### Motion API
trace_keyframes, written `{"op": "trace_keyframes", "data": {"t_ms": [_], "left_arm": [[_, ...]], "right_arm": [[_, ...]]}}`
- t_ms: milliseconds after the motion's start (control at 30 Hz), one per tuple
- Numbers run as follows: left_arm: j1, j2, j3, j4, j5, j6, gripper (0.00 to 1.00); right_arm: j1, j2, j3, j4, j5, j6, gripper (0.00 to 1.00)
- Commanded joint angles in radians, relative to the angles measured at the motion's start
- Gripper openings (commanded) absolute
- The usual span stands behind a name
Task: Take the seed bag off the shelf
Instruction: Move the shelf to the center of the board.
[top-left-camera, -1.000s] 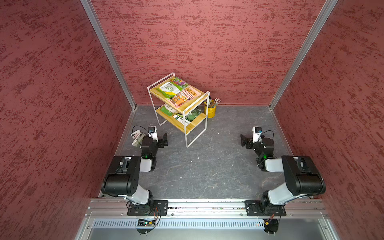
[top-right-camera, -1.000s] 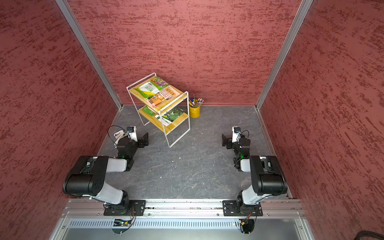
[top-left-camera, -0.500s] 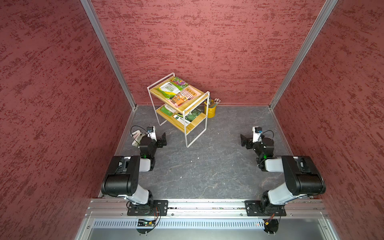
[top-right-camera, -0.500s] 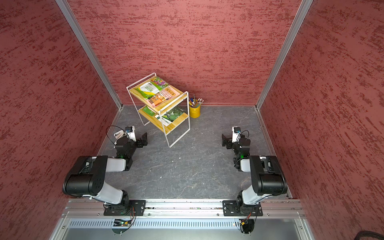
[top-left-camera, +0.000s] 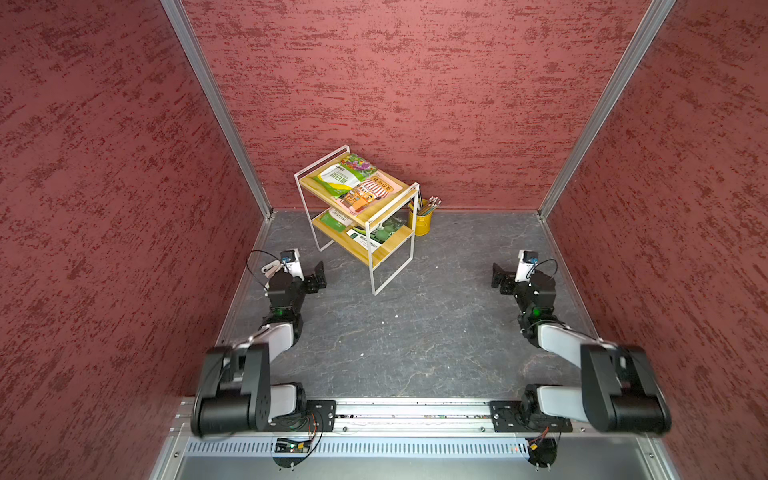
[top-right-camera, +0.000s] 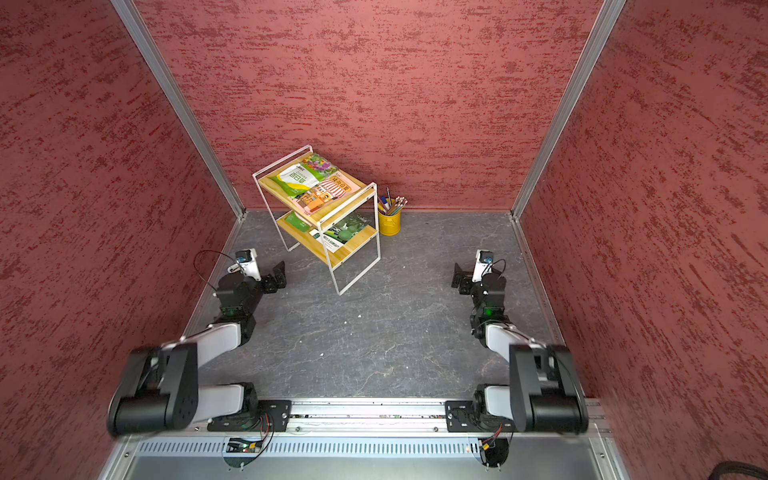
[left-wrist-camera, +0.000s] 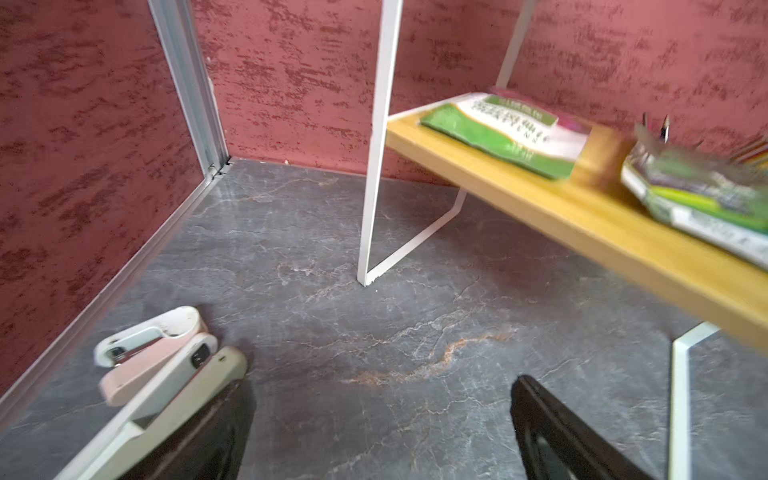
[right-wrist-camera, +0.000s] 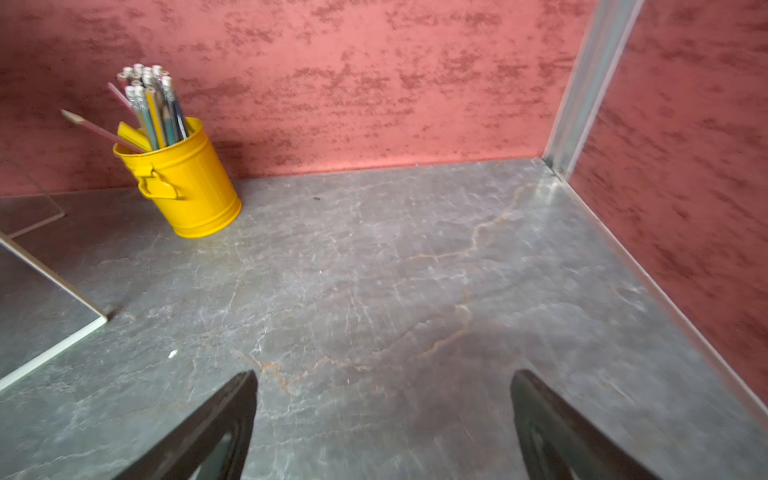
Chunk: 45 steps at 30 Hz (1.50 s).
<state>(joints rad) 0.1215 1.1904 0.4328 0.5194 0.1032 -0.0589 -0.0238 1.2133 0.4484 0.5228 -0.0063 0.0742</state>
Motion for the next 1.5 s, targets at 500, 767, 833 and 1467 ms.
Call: {"op": "trace_keyframes", "data": {"t_ms": [500, 767, 833, 1467], "left_arm": [[0.207, 0.328, 0.615, -0.347, 0.621, 0.002, 1.0], [0.208, 0.5, 0.741, -0.189, 0.674, -0.014, 1.0], [0.207, 0.545, 0.782, -0.173, 0.687, -0.018, 1.0], [0.176, 0.768, 0.926, 0.216, 0.961, -0.363, 0.97]], "right_arm": [[0.25, 0.053, 0.653, -0.886, -0.302, 0.226, 0.98], [0.329, 0.132, 0.749, -0.928, -0.327, 0.196, 0.98], [0.342, 0.138, 0.751, -0.923, -0.33, 0.197, 0.98], [0.419, 0.318, 0.89, -0.929, -0.355, 0.184, 0.98]]}}
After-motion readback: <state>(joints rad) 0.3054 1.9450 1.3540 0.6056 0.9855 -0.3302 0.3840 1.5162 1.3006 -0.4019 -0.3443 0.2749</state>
